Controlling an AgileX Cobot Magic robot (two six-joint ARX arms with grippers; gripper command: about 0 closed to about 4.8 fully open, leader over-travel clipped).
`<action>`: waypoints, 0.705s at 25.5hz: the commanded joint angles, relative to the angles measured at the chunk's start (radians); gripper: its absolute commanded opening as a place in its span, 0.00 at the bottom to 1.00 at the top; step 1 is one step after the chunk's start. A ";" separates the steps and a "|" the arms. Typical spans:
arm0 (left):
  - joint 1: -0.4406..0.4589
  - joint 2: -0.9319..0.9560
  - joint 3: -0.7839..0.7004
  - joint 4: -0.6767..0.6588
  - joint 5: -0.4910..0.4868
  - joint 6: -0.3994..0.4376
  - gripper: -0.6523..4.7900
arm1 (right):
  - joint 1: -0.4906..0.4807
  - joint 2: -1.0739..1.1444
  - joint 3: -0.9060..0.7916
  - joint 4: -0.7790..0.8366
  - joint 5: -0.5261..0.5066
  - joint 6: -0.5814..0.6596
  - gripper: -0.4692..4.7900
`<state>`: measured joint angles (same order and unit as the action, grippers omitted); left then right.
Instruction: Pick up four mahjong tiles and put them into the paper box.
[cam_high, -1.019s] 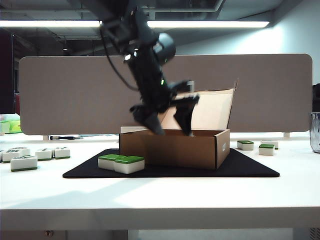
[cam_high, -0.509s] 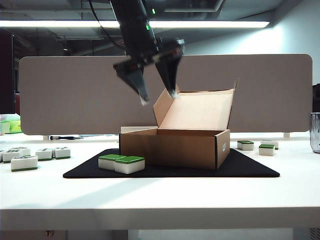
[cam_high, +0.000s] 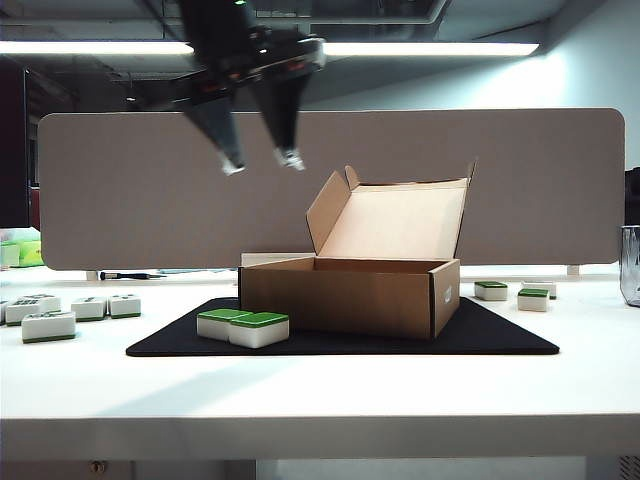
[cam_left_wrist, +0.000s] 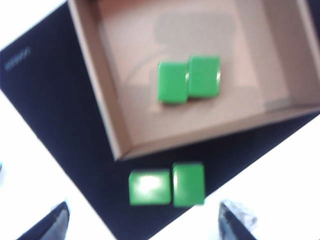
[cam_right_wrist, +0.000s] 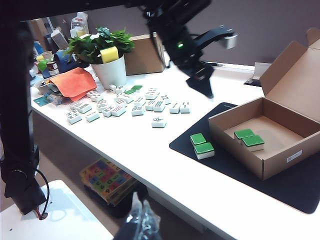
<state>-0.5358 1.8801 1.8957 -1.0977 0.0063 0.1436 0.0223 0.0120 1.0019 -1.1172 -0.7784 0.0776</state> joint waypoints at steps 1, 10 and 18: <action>0.013 -0.048 -0.106 0.049 -0.005 0.002 0.81 | 0.000 -0.012 0.002 -0.010 0.002 -0.003 0.09; 0.012 -0.048 -0.314 0.182 -0.002 0.001 1.00 | 0.000 -0.012 0.002 -0.011 0.002 -0.004 0.09; 0.012 0.019 -0.368 0.251 0.022 -0.005 1.00 | 0.000 -0.012 0.002 -0.011 0.002 -0.004 0.09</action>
<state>-0.5224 1.8938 1.5280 -0.8524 0.0090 0.1387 0.0227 0.0120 1.0019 -1.1404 -0.7780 0.0772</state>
